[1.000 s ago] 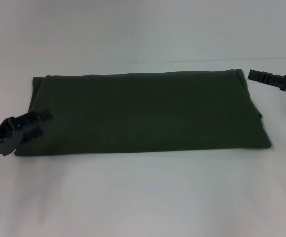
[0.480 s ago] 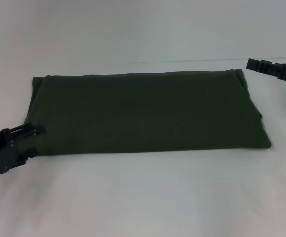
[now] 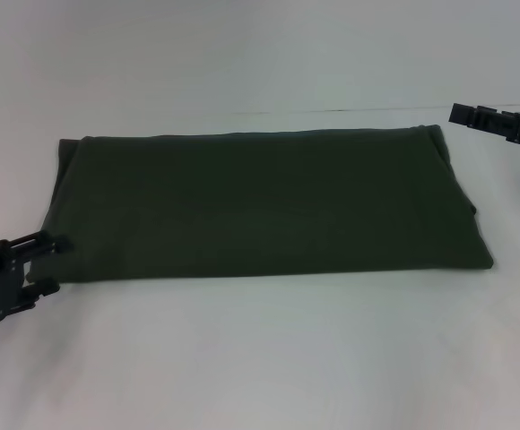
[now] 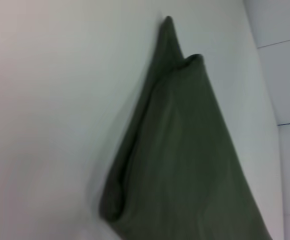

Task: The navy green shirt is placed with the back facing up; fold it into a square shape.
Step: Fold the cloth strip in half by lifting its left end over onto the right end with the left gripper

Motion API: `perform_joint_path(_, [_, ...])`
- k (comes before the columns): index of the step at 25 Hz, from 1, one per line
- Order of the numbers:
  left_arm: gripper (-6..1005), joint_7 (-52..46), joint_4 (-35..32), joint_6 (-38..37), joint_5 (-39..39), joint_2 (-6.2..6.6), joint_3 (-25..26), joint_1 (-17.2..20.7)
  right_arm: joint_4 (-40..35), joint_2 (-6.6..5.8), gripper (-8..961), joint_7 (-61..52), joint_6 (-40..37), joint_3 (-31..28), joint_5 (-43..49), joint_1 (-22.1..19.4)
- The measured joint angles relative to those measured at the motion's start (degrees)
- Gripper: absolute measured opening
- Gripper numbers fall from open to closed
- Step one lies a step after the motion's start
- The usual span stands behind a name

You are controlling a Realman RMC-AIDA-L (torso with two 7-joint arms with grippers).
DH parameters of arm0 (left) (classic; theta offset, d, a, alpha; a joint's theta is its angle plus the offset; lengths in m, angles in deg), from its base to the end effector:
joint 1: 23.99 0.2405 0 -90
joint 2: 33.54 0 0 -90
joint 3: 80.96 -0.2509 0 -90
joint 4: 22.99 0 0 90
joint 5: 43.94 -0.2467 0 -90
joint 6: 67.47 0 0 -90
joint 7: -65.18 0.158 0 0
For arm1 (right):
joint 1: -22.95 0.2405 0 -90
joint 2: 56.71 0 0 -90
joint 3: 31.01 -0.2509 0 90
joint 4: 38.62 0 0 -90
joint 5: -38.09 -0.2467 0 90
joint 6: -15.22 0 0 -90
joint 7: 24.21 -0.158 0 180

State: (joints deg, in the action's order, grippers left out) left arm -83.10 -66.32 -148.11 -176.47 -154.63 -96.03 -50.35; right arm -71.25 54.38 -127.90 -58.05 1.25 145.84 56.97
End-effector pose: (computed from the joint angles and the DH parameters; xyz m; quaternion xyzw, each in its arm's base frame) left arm -0.3735 0.3409 0.0369 -0.5332 -0.7745 -0.3026 0.1560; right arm 0.3069 0.4306 0.0746 -0.8044 0.4333 0.3071 0.2662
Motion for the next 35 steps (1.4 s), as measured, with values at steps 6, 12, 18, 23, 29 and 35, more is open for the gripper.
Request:
perform_joint_path(6, [765, -0.16, 0.08, 1.57, -1.45, 0.1, 0.52, -0.18, 0.0, 0.0, 705, -0.03, -0.01, 0.0, 0.0, -0.16])
perform_joint_path(12, [766, -0.18, 0.28, 2.33, -2.54, 0.24, 0.56, -0.62, 0.02, 0.0, 705, -0.03, -0.03, -0.15, 0.0, -0.26])
perform_joint_path(18, [766, -0.2, 0.35, 3.35, -2.78, 0.25, 0.32, -0.62, 0.02, 0.0, 705, -0.03, -0.03, -0.09, 0.0, -0.26])
perform_joint_path(23, [766, -0.22, 0.61, 4.08, -3.6, 0.25, 0.15, -0.88, 0.02, 0.0, 705, -0.03, -0.03, -0.09, 0.0, -0.21])
perform_joint_path(29, [766, -0.24, 1.92, 4.77, -3.87, 0.58, 0.26, -1.58, 0.02, 0.0, 705, -0.03, -0.03, -0.35, 0.0, -0.18])
perform_joint_path(35, [765, -0.25, 2.72, 5.74, -3.96, 0.74, 0.07, -2.06, 0.02, 0.0, 705, -0.03, -0.03, -0.44, -0.05, -0.37])
